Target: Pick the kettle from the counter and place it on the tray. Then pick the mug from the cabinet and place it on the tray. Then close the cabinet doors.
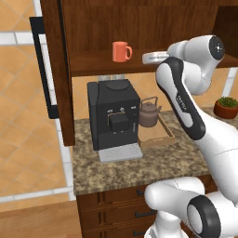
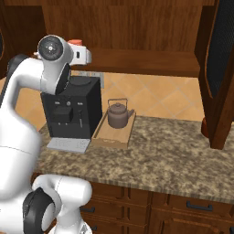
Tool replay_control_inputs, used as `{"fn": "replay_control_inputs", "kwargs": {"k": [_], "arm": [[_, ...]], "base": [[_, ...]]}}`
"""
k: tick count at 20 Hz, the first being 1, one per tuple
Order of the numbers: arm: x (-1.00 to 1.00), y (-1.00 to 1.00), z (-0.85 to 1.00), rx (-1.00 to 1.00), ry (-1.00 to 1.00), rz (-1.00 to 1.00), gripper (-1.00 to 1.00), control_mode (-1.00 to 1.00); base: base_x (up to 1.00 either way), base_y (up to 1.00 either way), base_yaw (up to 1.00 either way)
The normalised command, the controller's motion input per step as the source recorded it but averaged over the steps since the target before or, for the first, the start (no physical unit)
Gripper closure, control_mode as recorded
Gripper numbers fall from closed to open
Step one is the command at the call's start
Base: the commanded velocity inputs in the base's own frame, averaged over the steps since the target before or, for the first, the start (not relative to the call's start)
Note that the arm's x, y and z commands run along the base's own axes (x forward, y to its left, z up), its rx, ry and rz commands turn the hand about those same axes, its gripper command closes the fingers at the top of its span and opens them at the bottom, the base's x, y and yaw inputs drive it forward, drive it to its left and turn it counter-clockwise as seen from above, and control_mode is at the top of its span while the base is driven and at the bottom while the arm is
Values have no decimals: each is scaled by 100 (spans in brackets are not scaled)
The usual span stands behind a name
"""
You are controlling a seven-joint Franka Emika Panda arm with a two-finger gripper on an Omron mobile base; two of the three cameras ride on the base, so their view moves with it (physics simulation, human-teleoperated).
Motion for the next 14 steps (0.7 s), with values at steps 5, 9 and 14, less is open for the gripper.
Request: {"fn": "replay_control_inputs", "kwargs": {"k": [5,9,14], "arm": [[41,7,15,-9,-3,10,-100,-100],[31,-3,4,-7,-4,8,-100,-100],[44,-7,0,-9,0,2,-100,-100]], "base": [[0,0,0],[0,0,0],[0,0,0]]}}
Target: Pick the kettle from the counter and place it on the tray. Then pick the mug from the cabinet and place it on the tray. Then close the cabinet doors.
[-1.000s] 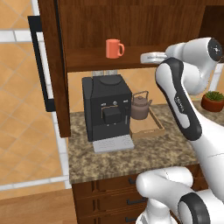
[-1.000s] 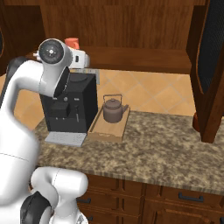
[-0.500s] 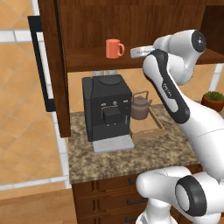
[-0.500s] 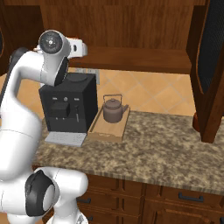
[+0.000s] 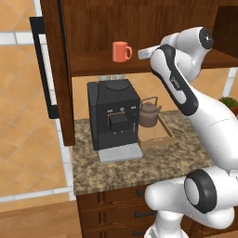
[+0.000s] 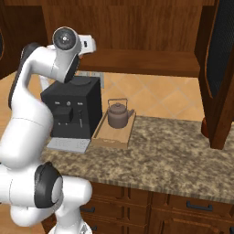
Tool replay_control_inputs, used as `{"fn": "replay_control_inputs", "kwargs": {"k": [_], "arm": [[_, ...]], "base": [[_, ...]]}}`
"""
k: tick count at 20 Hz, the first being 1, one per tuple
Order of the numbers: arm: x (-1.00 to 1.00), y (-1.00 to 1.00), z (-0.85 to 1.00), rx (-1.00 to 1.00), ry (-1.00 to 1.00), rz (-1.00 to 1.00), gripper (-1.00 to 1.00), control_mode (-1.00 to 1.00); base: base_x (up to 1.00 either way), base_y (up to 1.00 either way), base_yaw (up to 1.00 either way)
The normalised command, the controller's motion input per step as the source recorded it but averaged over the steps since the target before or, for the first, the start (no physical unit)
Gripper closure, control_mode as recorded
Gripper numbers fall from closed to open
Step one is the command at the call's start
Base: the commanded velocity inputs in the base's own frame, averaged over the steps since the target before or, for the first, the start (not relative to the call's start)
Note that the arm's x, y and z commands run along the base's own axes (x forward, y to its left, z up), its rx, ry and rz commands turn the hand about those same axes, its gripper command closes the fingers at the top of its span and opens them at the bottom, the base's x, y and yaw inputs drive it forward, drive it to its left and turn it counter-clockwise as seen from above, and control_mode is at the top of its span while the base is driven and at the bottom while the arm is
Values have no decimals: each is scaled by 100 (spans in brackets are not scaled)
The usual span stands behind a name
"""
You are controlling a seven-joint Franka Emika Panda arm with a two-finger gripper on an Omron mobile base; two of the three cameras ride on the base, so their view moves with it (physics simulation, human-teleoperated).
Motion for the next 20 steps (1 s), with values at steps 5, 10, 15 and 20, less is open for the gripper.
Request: {"fn": "replay_control_inputs", "kwargs": {"k": [5,10,15,20], "arm": [[53,0,0,-3,0,6,-100,-100],[48,0,0,0,0,9,-100,-100],[40,1,-1,0,1,6,-100,-100],[34,21,0,0,4,0,-100,-100]], "base": [[0,0,0],[0,0,0],[0,0,0],[0,0,0]]}}
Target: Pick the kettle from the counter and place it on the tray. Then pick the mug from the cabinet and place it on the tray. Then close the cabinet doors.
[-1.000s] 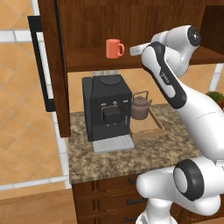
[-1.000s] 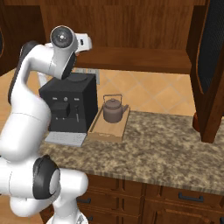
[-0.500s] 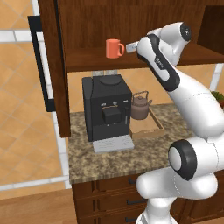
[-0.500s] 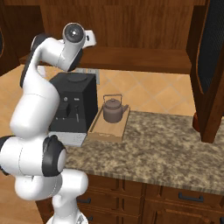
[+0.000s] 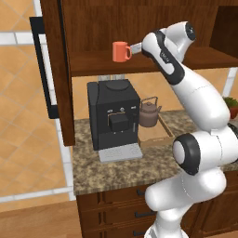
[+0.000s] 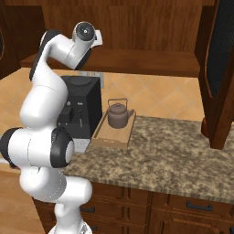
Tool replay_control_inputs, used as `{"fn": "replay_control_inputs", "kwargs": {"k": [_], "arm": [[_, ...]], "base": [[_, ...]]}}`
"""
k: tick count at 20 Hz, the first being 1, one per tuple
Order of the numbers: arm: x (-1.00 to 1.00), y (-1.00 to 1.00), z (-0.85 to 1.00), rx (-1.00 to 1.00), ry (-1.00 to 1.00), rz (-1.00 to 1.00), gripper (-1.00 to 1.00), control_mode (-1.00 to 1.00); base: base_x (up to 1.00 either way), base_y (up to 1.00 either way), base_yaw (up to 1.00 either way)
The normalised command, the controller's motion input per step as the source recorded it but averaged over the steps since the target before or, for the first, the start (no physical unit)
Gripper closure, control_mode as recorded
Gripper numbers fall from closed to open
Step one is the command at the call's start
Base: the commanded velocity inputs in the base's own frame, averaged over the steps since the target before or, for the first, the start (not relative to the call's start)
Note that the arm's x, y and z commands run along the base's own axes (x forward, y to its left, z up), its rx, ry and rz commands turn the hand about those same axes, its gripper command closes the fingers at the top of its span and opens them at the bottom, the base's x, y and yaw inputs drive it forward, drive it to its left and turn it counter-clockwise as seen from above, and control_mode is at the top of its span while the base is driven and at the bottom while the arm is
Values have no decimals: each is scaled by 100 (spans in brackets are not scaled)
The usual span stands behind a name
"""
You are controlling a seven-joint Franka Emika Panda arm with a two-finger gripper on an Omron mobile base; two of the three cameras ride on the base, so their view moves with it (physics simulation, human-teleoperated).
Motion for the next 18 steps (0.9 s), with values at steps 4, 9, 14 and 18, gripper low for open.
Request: {"fn": "replay_control_inputs", "kwargs": {"k": [4,9,14,18], "arm": [[25,43,0,-1,4,0,-100,-100],[19,20,0,0,2,0,-100,-100],[17,1,0,0,4,0,-100,-100],[20,0,-4,0,6,0,-100,-100]], "base": [[0,0,0],[0,0,0],[0,0,0],[0,0,0]]}}
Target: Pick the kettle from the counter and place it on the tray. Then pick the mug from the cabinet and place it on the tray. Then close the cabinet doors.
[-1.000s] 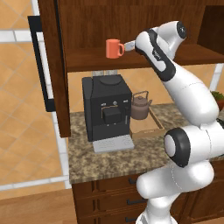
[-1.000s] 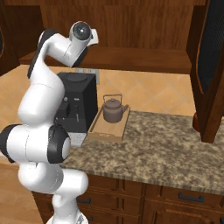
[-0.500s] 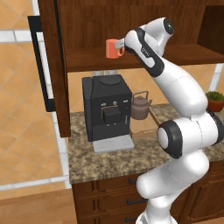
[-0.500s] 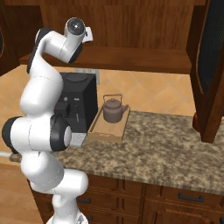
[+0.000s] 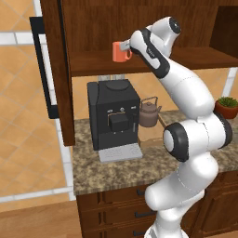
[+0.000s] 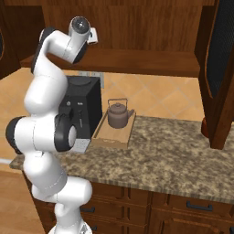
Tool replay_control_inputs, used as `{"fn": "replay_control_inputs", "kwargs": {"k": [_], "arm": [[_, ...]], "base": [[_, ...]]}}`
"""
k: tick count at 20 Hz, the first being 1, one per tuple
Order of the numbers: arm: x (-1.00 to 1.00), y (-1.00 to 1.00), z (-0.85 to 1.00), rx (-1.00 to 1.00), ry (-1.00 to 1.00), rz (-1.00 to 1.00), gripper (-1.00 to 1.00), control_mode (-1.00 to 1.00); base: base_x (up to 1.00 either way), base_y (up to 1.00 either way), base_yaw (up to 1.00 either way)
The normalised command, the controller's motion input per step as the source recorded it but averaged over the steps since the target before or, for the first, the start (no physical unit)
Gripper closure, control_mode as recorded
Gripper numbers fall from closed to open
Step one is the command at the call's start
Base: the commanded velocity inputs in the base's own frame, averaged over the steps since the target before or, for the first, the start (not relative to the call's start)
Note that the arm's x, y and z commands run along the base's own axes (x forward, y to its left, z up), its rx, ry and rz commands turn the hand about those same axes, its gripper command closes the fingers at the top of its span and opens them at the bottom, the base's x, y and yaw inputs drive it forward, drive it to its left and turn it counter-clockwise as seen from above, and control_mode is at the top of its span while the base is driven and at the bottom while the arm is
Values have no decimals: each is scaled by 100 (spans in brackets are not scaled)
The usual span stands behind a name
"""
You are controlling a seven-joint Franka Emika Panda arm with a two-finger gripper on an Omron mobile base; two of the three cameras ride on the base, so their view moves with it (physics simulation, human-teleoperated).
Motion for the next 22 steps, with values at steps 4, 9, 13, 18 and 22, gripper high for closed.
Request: {"fn": "replay_control_inputs", "kwargs": {"k": [4,9,13,18,22], "arm": [[25,0,-3,0,2,1,-100,-100],[26,3,-11,0,3,3,-100,-100],[15,5,-14,0,0,6,-100,-100],[0,5,-5,0,0,10,-100,-100],[0,2,-6,0,-1,11,-100,-100]], "base": [[0,0,0],[0,0,0],[0,0,0],[0,0,0],[0,0,0]]}}
